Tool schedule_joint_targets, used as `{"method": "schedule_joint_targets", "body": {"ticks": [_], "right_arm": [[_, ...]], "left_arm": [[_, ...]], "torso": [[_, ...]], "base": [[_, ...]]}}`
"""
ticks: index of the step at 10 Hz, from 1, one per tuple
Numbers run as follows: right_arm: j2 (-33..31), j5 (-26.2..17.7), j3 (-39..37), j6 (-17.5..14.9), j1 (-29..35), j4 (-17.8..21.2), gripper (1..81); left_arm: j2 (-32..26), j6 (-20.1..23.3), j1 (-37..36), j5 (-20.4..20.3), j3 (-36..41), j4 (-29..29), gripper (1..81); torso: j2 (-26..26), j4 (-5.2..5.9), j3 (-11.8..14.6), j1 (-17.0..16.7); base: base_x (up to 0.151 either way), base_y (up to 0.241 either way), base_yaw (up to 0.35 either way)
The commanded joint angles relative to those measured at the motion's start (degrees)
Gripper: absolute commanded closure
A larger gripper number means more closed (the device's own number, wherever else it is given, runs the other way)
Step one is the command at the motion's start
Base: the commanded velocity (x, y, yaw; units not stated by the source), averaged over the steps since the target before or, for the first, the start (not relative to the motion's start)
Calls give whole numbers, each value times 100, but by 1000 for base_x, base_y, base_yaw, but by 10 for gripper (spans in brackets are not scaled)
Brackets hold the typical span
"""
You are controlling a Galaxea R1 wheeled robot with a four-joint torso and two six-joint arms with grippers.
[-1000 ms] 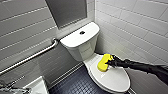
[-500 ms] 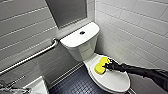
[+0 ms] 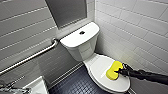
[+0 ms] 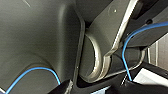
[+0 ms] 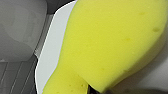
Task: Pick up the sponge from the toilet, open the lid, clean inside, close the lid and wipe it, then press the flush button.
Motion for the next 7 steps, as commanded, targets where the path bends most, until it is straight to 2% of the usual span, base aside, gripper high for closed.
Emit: {"method": "schedule_joint_targets", "body": {"ticks": [1, 7], "right_arm": [[-906, 387, 810, 28, -356, -18, 811], [-2524, 1292, 1874, 20, -1632, -36, 811]], "left_arm": [[-97, 17, 138, 402, 84, 21, 10], [-71, 26, 138, 401, 84, 38, 10]], "torso": [[0, 0, 0, 0], [0, 0, 0, 0]], "base": [[0, 0, 0], [0, 0, 0]]}}
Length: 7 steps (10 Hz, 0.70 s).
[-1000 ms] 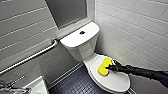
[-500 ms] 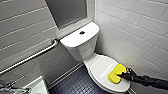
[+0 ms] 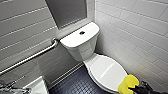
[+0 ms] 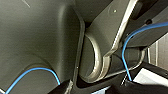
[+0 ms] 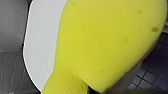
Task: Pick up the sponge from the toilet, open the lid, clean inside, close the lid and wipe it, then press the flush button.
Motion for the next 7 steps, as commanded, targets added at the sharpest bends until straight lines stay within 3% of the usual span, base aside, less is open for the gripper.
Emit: {"method": "schedule_joint_targets", "body": {"ticks": [1, 5, 7], "right_arm": [[-919, 58, 581, -12, -220, -47, 811], [-1666, 384, 1370, -73, -986, -73, 811], [-2158, 323, 2231, -64, -698, -196, 811]], "left_arm": [[-84, 26, 127, 405, 84, 43, 10], [-129, 26, 100, 405, 101, 52, 10], [-112, 26, 92, 414, 145, 87, 10]], "torso": [[0, 0, 0, 0], [0, 0, 0, 0], [0, 0, 0, 0]], "base": [[0, 0, 0], [0, 0, 0], [0, 0, 0]]}}
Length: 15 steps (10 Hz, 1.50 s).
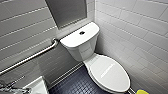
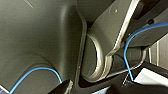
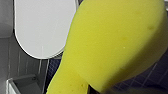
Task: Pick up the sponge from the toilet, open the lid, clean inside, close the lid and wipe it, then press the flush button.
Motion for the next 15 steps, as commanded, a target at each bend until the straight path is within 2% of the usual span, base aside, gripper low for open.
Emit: {"method": "schedule_joint_targets", "body": {"ticks": [1, 2, 4, 5, 8, 12, 15], "right_arm": [[-930, -203, 1105, -20, 955, -185, 811], [-904, -547, 1282, -20, 1447, -212, 811], [-360, -1284, 1186, 15, 2544, -220, 811], [183, -2047, 967, 32, 3117, -212, 811], [1913, -2822, -156, 41, 3980, -220, 811], [3894, -2886, -1907, 41, 4200, -370, 811], [5167, -2641, -3390, 32, 4218, -379, 811]], "left_arm": [[-87, 24, 97, 413, 171, 65, 10], [-96, 24, 97, 413, 171, 65, 10], [-113, 15, 97, 404, 163, 57, 10], [-122, 15, 97, 404, 163, 48, 10], [-140, 15, 97, 404, 163, 13, 10], [-140, 6, 97, 404, 136, -14, 10], [-122, -3, 97, 413, 145, -14, 10]], "torso": [[0, 0, 0, 0], [0, 0, 0, 0], [0, 0, 2, 0], [0, 0, 2, 0], [0, 0, 2, 0], [0, 0, 0, 0], [0, 0, 0, 0]], "base": [[0, 0, 0], [0, 0, 0], [0, 0, 0], [0, 0, 0], [0, 0, 0], [0, 0, 0], [0, 0, 0]]}}
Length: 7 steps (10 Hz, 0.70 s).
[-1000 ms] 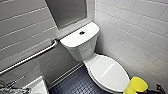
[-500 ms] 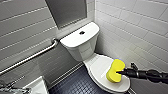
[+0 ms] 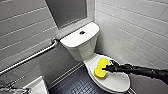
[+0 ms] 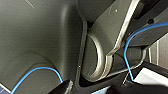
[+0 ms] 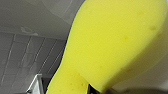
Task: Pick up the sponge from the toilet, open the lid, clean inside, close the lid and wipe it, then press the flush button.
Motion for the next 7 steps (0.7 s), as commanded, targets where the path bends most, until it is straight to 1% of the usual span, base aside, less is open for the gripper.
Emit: {"method": "schedule_joint_targets", "body": {"ticks": [1, 2, 4, 6, 7], "right_arm": [[1396, 183, -1569, 17, 859, -134, 811], [1694, 404, -1877, 7, 859, -159, 811], [2196, 457, -2404, -19, 859, -230, 811], [2373, 457, -2599, -19, 710, -265, 811], [2364, 466, -2608, -10, 534, -265, 811]], "left_arm": [[-63, -15, 99, 414, 97, -27, 10], [-46, -24, 117, 414, 97, -27, 10], [-46, -24, 134, 423, 106, -19, 10], [16, -24, 134, 423, 97, -18, 10], [7, -24, 135, 431, 97, -18, 10]], "torso": [[0, 0, 0, 0], [0, 0, 0, 0], [0, 0, 0, 0], [0, 0, 0, 0], [0, 0, 0, 0]], "base": [[0, 0, 0], [0, 0, 0], [0, 0, 0], [0, 0, 0], [0, 0, 0]]}}
